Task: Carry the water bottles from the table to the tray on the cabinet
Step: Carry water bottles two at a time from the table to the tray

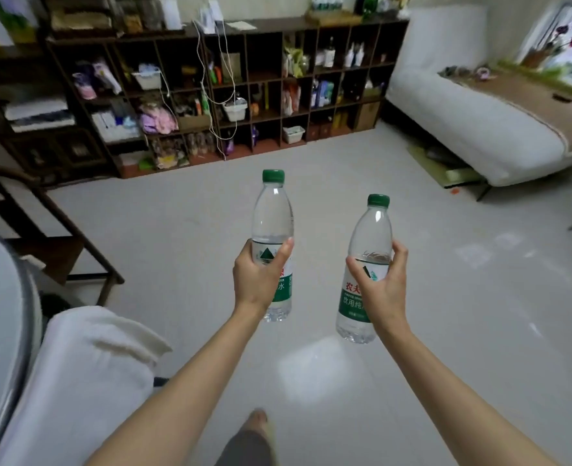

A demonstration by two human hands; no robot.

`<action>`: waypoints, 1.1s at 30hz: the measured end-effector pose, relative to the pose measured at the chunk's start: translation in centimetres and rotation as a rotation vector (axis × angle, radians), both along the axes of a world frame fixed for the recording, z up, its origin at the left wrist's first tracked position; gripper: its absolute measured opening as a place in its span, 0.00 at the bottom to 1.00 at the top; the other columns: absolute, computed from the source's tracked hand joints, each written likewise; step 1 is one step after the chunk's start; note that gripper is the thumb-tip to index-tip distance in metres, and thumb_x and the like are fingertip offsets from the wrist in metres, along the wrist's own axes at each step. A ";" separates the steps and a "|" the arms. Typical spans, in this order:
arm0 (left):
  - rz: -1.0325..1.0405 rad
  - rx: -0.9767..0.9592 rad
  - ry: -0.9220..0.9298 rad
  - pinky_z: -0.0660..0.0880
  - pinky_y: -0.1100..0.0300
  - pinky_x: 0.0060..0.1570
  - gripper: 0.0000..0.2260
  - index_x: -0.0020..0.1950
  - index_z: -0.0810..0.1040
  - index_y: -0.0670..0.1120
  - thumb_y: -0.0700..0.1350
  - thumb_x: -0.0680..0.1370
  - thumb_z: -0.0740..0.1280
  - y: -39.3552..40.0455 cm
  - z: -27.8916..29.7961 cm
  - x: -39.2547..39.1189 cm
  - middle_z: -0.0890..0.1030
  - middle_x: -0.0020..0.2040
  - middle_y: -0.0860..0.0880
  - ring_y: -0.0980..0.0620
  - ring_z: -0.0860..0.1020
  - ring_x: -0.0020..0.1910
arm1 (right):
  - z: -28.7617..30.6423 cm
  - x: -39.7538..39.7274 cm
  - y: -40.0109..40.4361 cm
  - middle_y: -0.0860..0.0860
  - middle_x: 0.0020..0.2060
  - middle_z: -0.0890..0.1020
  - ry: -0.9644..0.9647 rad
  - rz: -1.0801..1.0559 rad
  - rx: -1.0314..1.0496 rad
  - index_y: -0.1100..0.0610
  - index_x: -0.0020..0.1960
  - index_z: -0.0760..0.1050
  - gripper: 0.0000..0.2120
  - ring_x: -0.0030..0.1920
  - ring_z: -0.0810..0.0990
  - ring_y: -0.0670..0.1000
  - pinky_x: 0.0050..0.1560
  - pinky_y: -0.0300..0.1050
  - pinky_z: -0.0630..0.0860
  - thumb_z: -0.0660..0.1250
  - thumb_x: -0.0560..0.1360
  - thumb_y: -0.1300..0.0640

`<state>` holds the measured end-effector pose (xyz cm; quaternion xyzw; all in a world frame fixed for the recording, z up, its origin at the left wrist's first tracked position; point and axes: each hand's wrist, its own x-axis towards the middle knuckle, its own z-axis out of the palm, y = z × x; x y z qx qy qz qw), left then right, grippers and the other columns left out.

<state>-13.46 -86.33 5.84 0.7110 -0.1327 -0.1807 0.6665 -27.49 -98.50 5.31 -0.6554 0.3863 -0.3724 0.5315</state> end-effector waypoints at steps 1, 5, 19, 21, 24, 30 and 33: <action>-0.020 0.002 -0.009 0.80 0.54 0.45 0.12 0.49 0.79 0.48 0.54 0.72 0.74 -2.1 -0.1 1.3 0.84 0.43 0.49 0.49 0.83 0.44 | -0.1 1.2 -2.0 0.46 0.52 0.77 -0.004 -0.015 -0.004 0.48 0.65 0.63 0.29 0.52 0.80 0.49 0.55 0.51 0.79 0.75 0.70 0.56; -0.086 0.006 -0.033 0.81 0.52 0.46 0.13 0.48 0.79 0.48 0.55 0.71 0.74 -11.3 -1.1 7.6 0.84 0.43 0.49 0.49 0.83 0.44 | -0.3 6.8 -10.6 0.45 0.51 0.77 -0.021 -0.086 -0.037 0.48 0.64 0.63 0.29 0.50 0.80 0.47 0.51 0.45 0.79 0.75 0.70 0.57; -0.228 0.055 0.002 0.79 0.51 0.47 0.13 0.48 0.80 0.48 0.54 0.71 0.74 -43.1 -0.3 30.4 0.84 0.43 0.48 0.47 0.82 0.43 | 1.7 26.7 -40.8 0.41 0.49 0.77 -0.031 -0.271 -0.011 0.48 0.64 0.64 0.29 0.44 0.80 0.39 0.45 0.37 0.78 0.75 0.70 0.58; -0.231 0.060 -0.001 0.79 0.53 0.46 0.12 0.49 0.80 0.48 0.54 0.72 0.74 -47.9 -0.9 33.4 0.84 0.43 0.48 0.47 0.82 0.44 | 1.1 29.8 -45.8 0.41 0.49 0.77 -0.036 -0.268 -0.005 0.49 0.65 0.64 0.30 0.42 0.80 0.36 0.41 0.31 0.76 0.75 0.70 0.58; -0.218 0.060 -0.004 0.80 0.53 0.46 0.13 0.50 0.79 0.48 0.54 0.72 0.74 -55.7 -1.6 38.0 0.84 0.44 0.48 0.47 0.83 0.45 | 0.6 34.5 -53.7 0.41 0.51 0.77 -0.036 -0.244 -0.021 0.48 0.66 0.64 0.31 0.45 0.80 0.38 0.43 0.31 0.76 0.76 0.69 0.58; -0.159 0.096 -0.029 0.81 0.52 0.47 0.17 0.51 0.79 0.52 0.60 0.68 0.73 -70.8 -0.2 48.2 0.84 0.45 0.52 0.50 0.83 0.45 | 2.6 44.9 -70.0 0.37 0.51 0.75 -0.008 -0.160 -0.047 0.48 0.67 0.63 0.31 0.47 0.79 0.37 0.41 0.29 0.74 0.75 0.70 0.57; -0.134 0.094 -0.012 0.81 0.53 0.46 0.15 0.52 0.79 0.52 0.57 0.71 0.73 -77.1 0.6 53.1 0.84 0.46 0.50 0.49 0.83 0.46 | 3.3 50.2 -77.0 0.37 0.50 0.75 -0.034 -0.155 -0.025 0.51 0.67 0.64 0.30 0.44 0.78 0.31 0.40 0.25 0.73 0.75 0.71 0.60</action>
